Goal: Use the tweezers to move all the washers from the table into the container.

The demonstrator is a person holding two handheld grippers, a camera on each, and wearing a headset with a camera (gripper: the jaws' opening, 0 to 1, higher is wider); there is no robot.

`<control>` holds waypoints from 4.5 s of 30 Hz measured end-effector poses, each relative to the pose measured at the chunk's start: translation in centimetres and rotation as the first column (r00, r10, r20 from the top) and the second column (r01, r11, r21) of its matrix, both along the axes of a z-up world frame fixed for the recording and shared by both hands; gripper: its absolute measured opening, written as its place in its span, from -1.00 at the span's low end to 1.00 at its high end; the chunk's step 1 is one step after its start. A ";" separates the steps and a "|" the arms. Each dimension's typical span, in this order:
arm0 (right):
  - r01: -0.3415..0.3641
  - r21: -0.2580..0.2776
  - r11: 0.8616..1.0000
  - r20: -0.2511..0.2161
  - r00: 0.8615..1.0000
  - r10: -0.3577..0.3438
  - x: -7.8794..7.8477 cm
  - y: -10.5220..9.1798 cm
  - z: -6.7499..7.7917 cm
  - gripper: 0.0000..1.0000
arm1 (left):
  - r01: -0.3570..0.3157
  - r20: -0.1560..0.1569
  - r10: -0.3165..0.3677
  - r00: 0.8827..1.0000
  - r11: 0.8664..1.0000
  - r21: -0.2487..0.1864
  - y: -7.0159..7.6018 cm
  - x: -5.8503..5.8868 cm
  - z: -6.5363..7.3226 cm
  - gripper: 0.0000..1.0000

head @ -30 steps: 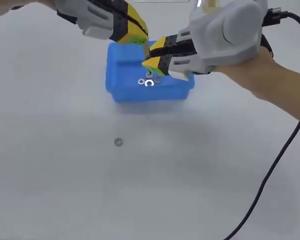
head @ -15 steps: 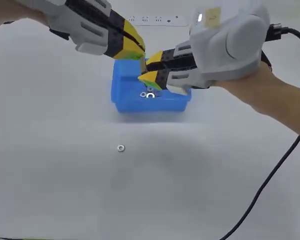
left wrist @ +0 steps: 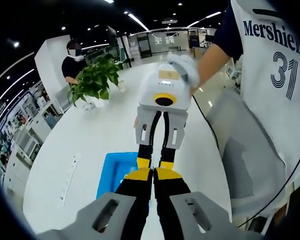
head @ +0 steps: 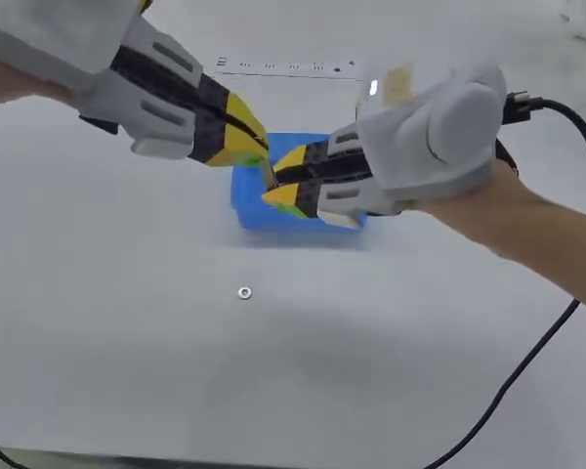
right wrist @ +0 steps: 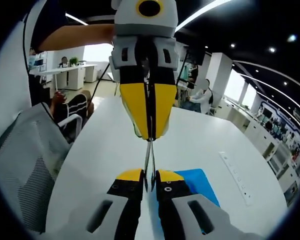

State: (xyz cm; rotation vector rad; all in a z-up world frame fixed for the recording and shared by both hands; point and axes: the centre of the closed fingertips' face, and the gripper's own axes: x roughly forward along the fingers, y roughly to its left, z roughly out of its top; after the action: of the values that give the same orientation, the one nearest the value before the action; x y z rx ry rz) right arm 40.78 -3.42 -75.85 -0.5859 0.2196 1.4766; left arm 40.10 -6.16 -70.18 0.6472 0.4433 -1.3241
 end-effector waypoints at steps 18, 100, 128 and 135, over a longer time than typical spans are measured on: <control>-0.058 -0.041 0.997 -0.062 0.997 0.055 -3.7 1.0 -3.5 -0.78 | -0.050 -0.095 0.047 0.994 0.998 -0.028 0.9 -3.3 -3.2 -0.89; -0.034 -0.104 0.994 -0.172 0.985 0.016 -3.6 1.9 -9.1 -0.80 | -0.074 -0.209 0.065 0.976 0.997 -0.036 2.3 -3.0 -8.3 -0.88; 0.046 0.007 0.999 -0.064 0.997 -0.046 -0.6 -1.4 -2.1 -0.80 | -0.013 -0.093 0.010 0.996 0.999 -0.040 -1.1 -0.8 -1.4 -0.88; 0.078 0.025 0.997 -0.037 0.996 -0.077 0.9 -2.3 -0.5 -0.80 | 0.013 -0.045 -0.014 0.999 0.999 -0.039 -2.1 0.7 0.1 -0.88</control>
State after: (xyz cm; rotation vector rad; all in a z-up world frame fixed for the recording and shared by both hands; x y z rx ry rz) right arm 41.71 -5.75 -76.38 -0.5249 0.2480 1.4139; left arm 40.78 -8.27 -70.04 0.5901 0.4498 -1.3592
